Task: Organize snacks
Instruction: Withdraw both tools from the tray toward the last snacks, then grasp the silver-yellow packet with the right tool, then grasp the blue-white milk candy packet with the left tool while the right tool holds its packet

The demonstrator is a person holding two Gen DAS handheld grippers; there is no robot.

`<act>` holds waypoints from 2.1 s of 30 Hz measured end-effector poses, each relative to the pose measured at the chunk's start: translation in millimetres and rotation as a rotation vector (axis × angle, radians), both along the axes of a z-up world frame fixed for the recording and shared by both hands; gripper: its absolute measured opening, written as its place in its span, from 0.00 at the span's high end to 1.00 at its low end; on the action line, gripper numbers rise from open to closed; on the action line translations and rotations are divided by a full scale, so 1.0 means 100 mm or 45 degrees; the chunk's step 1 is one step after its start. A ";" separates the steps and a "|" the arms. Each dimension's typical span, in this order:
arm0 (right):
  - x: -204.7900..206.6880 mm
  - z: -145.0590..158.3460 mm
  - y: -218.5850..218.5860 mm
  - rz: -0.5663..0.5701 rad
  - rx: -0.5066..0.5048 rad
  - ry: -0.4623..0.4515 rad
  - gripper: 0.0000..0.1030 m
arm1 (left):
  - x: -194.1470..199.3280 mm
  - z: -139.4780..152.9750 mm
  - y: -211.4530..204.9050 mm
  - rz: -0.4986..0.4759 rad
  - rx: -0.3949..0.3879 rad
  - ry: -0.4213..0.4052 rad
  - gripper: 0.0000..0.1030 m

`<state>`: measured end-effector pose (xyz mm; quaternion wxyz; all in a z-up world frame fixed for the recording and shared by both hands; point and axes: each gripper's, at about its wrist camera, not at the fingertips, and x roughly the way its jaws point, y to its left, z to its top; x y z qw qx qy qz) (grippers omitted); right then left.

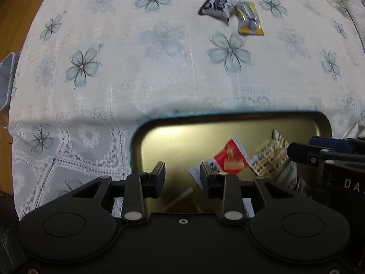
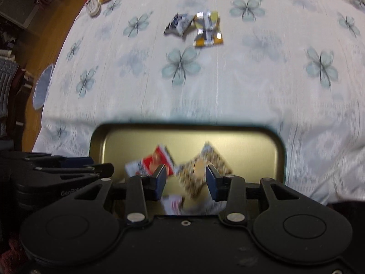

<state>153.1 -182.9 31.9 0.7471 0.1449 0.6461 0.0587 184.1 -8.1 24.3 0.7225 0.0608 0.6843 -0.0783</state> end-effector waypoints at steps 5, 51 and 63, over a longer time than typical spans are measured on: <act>0.53 -0.07 -0.08 -0.062 -0.070 -0.055 0.59 | 0.42 -0.05 0.01 0.064 -0.017 -0.045 0.59; 0.92 -0.75 -0.66 -0.185 -0.372 -0.251 0.61 | 1.79 -0.27 -0.49 0.382 -0.208 -0.044 0.59; 0.89 -0.73 -0.73 -0.187 -0.296 -0.290 0.61 | 1.94 -0.44 -1.09 0.330 -0.045 -0.086 0.54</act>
